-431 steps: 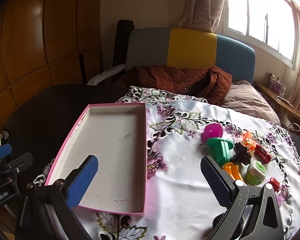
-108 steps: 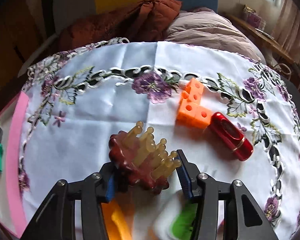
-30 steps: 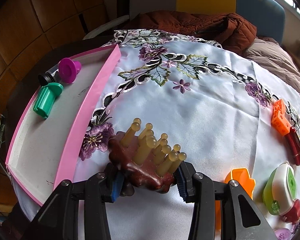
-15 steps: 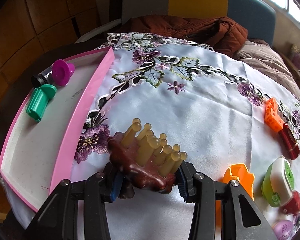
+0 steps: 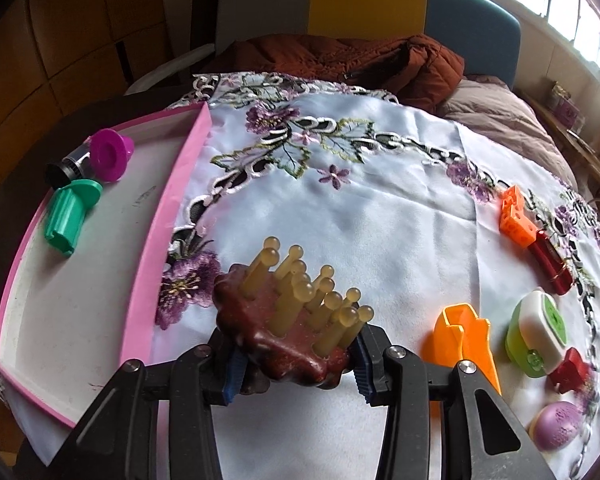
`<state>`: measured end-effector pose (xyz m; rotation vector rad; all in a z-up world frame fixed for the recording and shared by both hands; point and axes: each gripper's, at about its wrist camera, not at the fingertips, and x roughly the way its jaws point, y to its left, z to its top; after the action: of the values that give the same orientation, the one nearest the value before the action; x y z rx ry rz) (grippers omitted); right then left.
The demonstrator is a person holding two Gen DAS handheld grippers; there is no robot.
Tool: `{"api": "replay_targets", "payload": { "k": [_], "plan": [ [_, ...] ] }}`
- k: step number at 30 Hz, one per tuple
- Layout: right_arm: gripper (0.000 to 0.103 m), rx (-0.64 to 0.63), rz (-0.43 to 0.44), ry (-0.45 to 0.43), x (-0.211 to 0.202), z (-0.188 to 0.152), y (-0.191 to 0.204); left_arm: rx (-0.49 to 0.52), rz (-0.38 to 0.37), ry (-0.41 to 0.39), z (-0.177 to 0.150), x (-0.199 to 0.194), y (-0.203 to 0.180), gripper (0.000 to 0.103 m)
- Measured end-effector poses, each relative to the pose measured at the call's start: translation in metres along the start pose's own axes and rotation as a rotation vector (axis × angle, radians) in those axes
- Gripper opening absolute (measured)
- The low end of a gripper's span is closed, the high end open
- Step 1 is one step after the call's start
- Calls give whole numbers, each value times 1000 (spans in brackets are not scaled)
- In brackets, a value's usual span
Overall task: Organize rigid objects
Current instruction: 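Carry the brown comb piece into the tray and open the right tool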
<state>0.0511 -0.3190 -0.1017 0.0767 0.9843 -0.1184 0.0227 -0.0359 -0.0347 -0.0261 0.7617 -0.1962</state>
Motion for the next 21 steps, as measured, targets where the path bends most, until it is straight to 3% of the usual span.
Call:
{"api": "replay_targets", "payload": {
  "k": [7,14,21],
  "plan": [
    [44,-8,38,-50,-23,9,13,-8,-10,27,-6,6,7,81],
    [44,-65,133,-100,-42,34,47,-38,-12,48,-8,11,20,81],
    [44,-157,190,-72,-21,60,97,-72,-2,61,-7,15,34,81]
  ]
}}
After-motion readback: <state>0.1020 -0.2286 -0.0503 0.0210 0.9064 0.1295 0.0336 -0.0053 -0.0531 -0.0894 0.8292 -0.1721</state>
